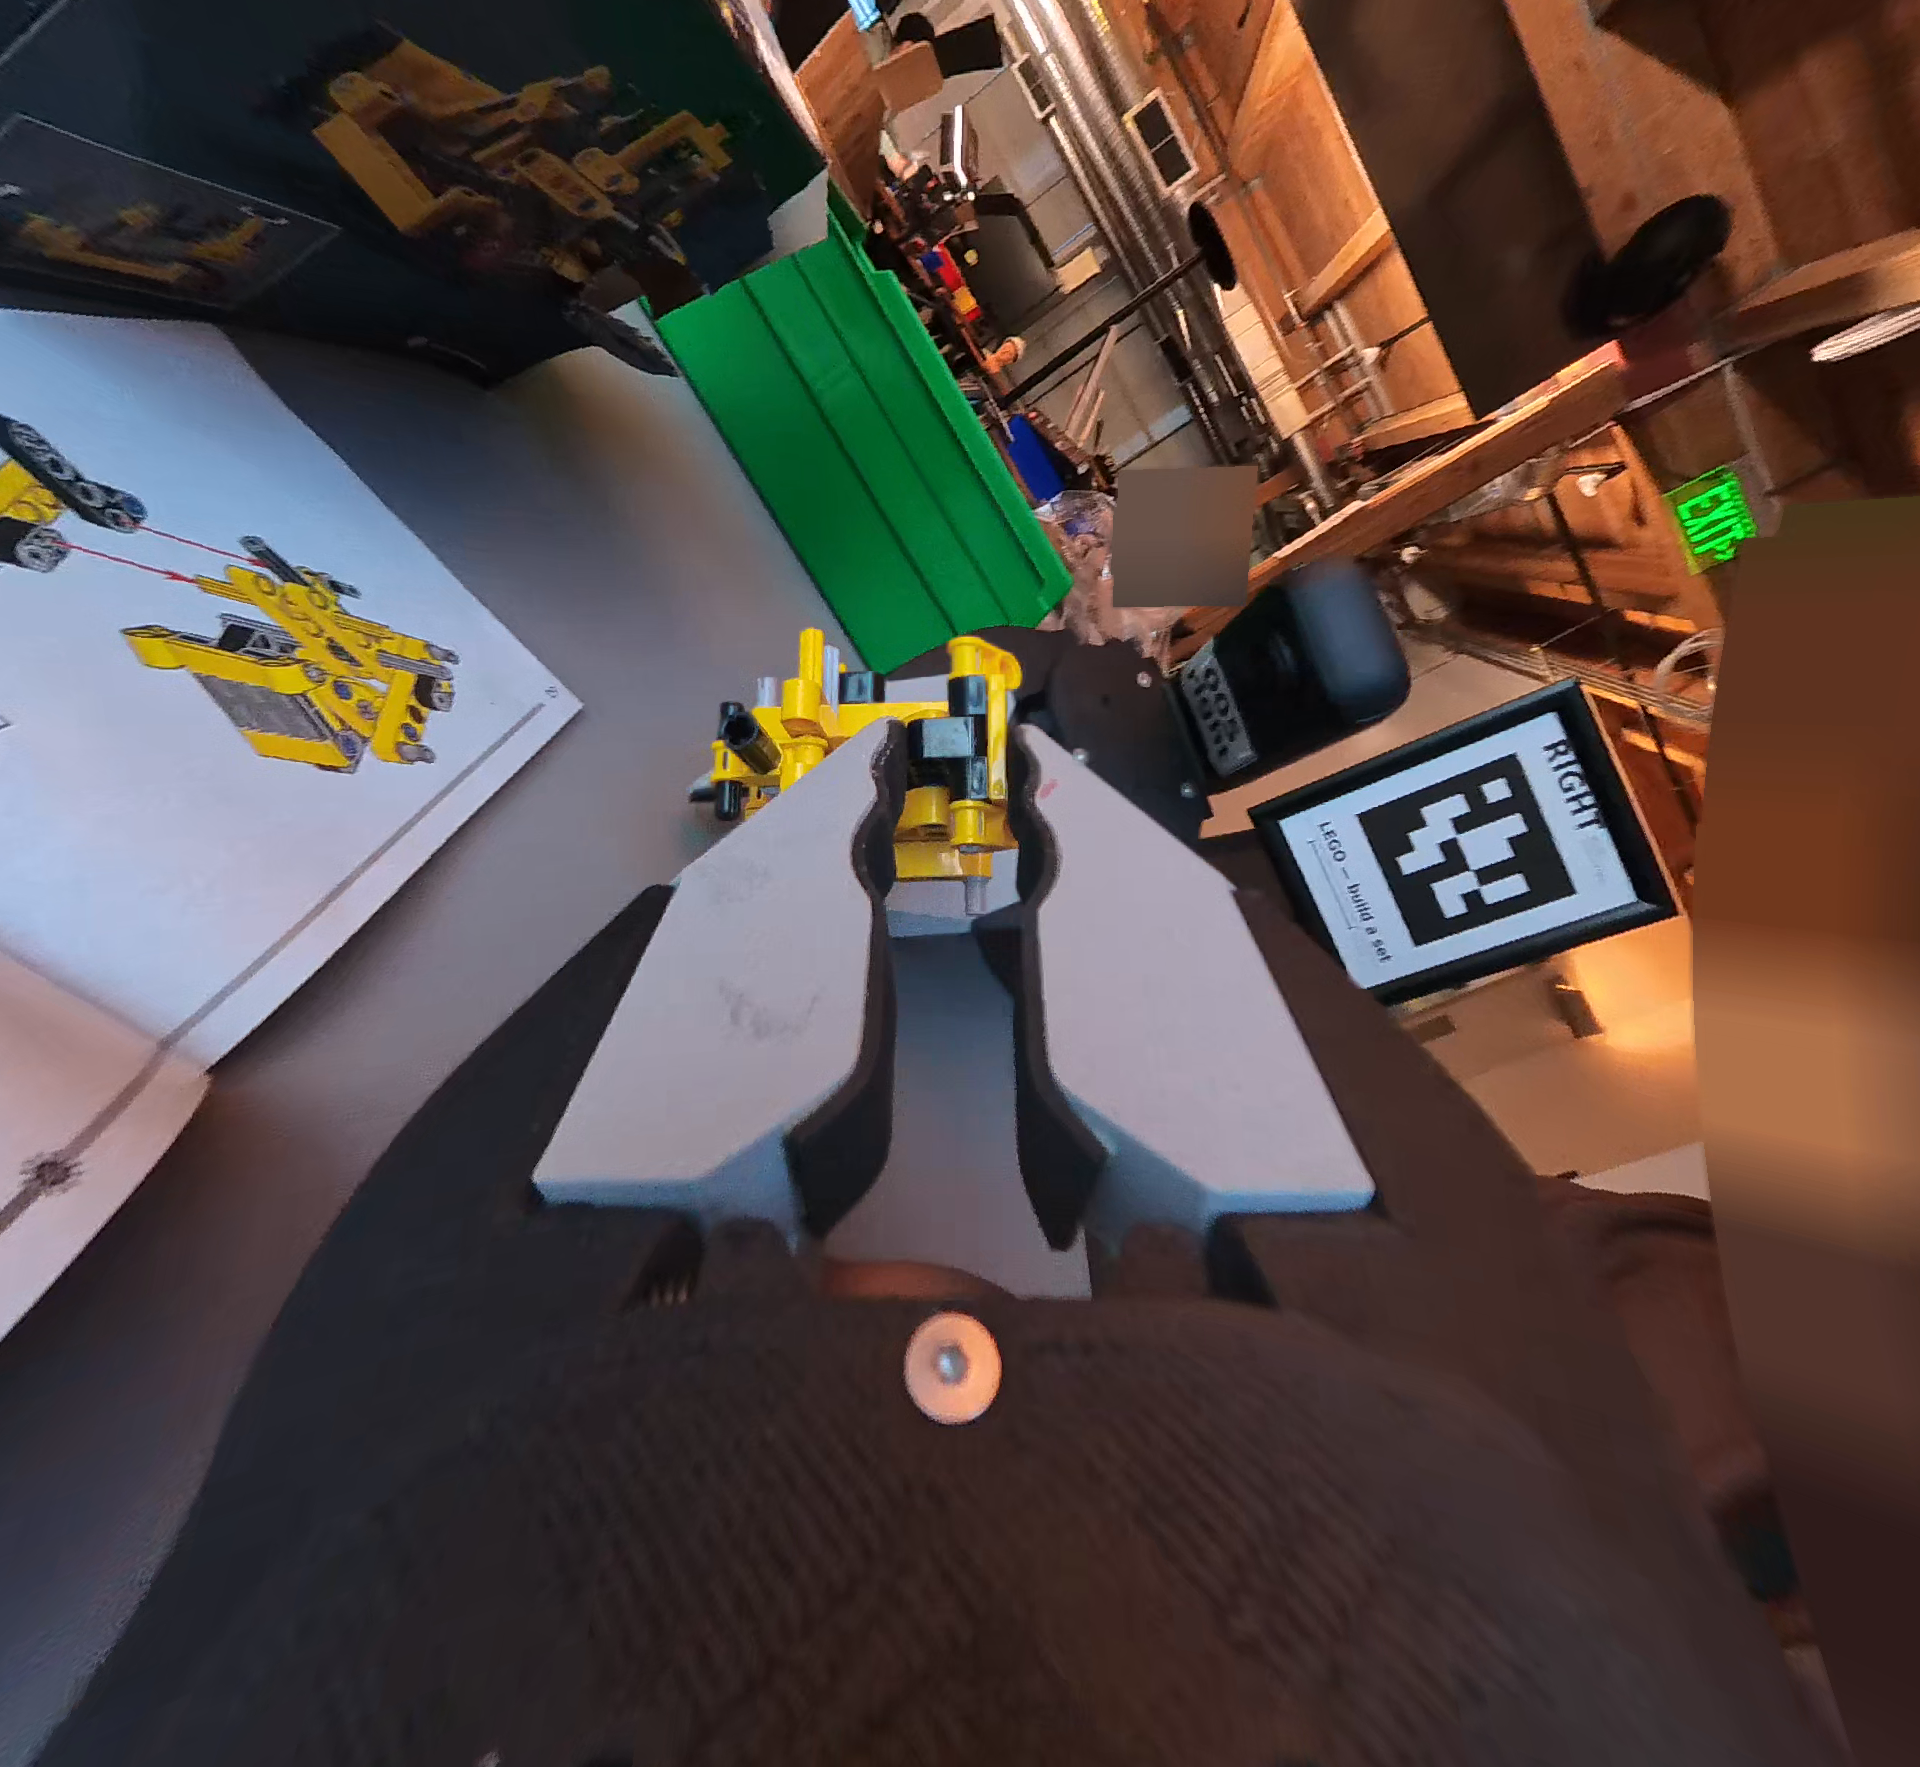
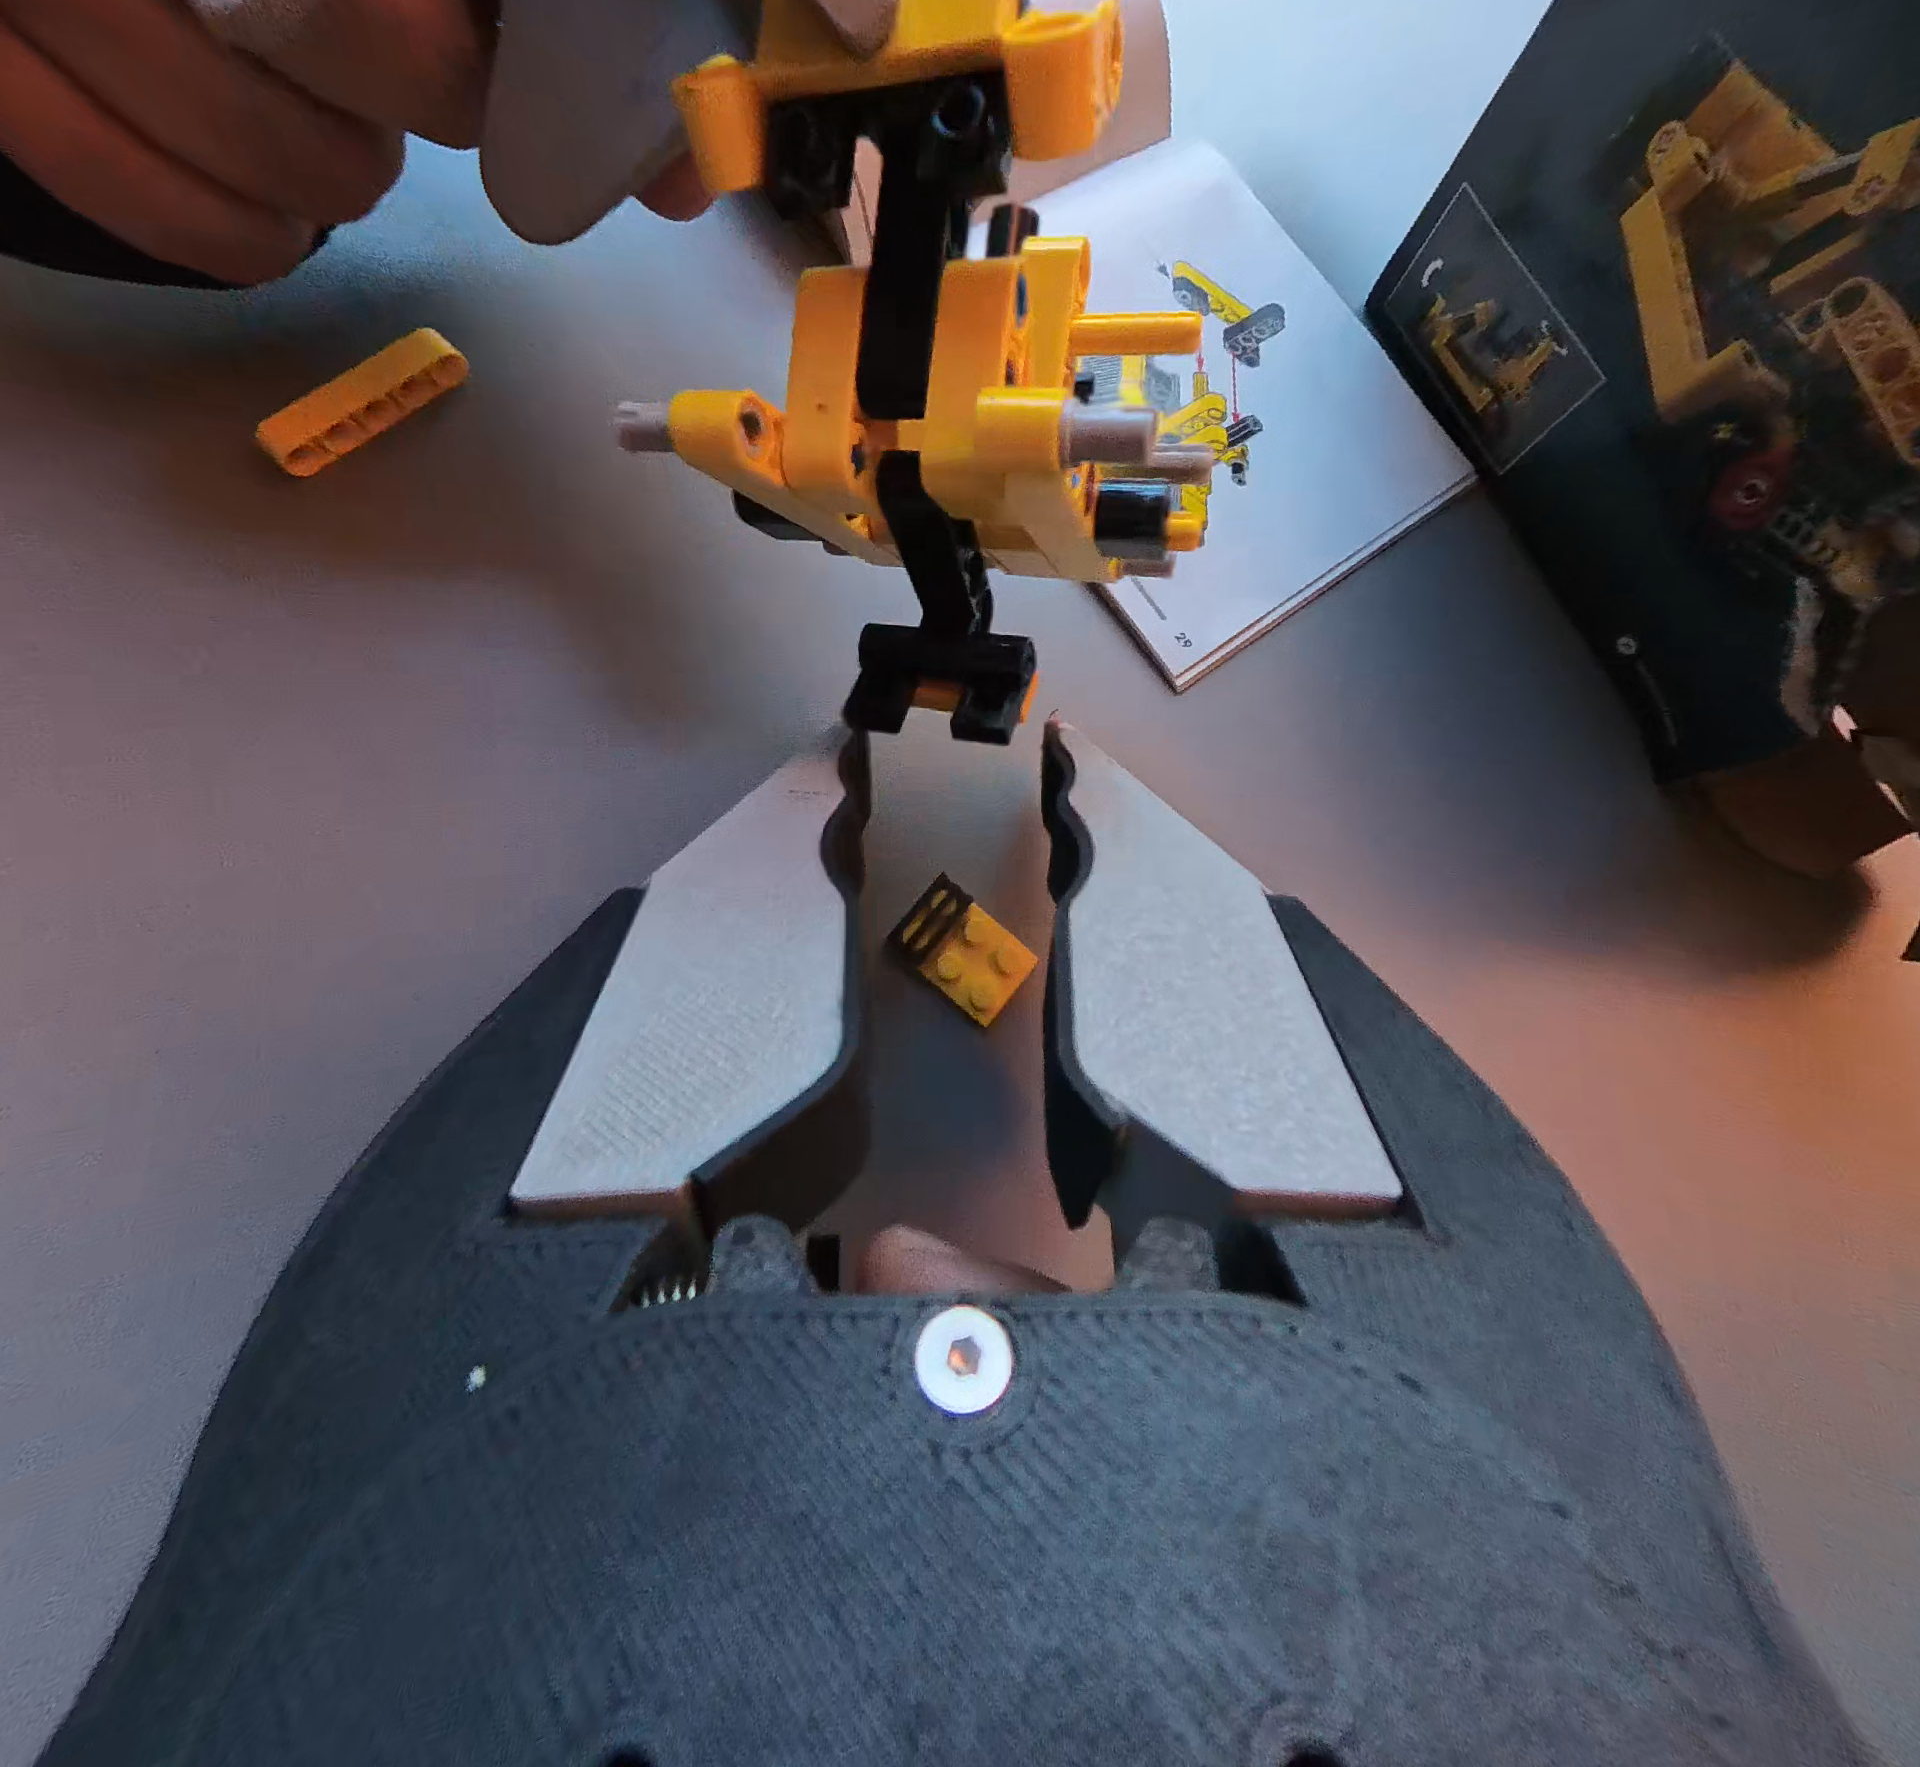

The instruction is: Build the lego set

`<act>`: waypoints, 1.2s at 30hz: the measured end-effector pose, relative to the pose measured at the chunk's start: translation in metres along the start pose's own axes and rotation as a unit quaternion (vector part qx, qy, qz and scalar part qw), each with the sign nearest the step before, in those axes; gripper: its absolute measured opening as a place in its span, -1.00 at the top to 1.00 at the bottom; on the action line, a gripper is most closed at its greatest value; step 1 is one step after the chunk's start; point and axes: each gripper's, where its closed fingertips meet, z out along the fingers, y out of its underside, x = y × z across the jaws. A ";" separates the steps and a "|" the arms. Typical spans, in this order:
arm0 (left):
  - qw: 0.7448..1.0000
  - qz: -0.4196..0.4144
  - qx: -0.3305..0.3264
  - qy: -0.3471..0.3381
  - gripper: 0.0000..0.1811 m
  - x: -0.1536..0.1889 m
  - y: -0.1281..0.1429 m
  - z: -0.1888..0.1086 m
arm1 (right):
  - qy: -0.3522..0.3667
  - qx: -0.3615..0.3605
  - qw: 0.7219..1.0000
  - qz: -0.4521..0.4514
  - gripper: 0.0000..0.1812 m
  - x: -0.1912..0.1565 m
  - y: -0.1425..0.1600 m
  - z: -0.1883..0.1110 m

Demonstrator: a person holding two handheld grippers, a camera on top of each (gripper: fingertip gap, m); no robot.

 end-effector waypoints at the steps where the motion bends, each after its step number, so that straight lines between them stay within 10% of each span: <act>1: 1.000 -0.002 0.001 0.007 0.83 0.002 0.000 0.000 | 0.007 0.001 1.000 0.000 0.69 0.002 -0.001 0.000; 16: 0.999 -0.008 0.041 0.006 0.83 0.003 -0.018 -0.011 | -0.012 0.138 0.990 0.001 0.89 -0.003 -0.044 -0.029; 36: 0.999 0.015 -0.011 -0.049 0.83 -0.017 0.006 0.001 | 0.005 0.131 0.991 -0.031 0.98 -0.004 -0.042 -0.032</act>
